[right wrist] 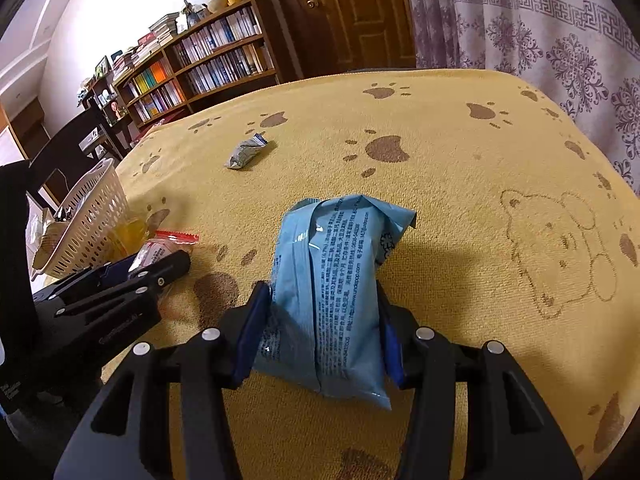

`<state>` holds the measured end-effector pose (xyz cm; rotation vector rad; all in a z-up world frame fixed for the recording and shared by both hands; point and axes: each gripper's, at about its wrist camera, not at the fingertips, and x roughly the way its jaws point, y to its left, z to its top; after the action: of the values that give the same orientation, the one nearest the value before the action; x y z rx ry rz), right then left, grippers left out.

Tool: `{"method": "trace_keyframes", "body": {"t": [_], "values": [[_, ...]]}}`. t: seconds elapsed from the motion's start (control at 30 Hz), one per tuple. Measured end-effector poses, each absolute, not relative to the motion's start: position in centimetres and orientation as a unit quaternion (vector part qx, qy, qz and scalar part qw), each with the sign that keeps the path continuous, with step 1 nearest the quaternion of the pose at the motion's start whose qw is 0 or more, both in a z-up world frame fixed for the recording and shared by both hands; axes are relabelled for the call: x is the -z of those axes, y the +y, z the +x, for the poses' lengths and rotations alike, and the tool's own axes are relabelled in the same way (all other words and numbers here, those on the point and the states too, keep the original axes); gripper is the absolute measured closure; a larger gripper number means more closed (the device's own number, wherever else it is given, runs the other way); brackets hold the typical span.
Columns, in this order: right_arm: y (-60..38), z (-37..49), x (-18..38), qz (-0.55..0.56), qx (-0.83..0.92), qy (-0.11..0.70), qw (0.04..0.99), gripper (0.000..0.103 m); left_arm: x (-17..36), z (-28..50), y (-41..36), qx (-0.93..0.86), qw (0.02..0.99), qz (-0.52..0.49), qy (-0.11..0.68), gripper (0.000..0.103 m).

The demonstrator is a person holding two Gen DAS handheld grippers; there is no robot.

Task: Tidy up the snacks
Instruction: 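Grasp the clear red-edged pouch with the left tool while right tool holds the blue bag, then carry the clear red-edged pouch into the white basket with the left tool and release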

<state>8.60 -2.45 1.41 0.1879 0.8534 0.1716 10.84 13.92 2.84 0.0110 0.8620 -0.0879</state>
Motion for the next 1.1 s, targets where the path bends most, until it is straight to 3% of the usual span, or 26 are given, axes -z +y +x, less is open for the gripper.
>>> {"method": "trace_keyframes", "body": {"t": [1.1], "values": [[-2.5,8.1,-1.9,0.095,-0.090,0.402,0.906,0.056,-9.8,6.0,15.6,0.031,0.952,0.005,0.306,0.062]]}}
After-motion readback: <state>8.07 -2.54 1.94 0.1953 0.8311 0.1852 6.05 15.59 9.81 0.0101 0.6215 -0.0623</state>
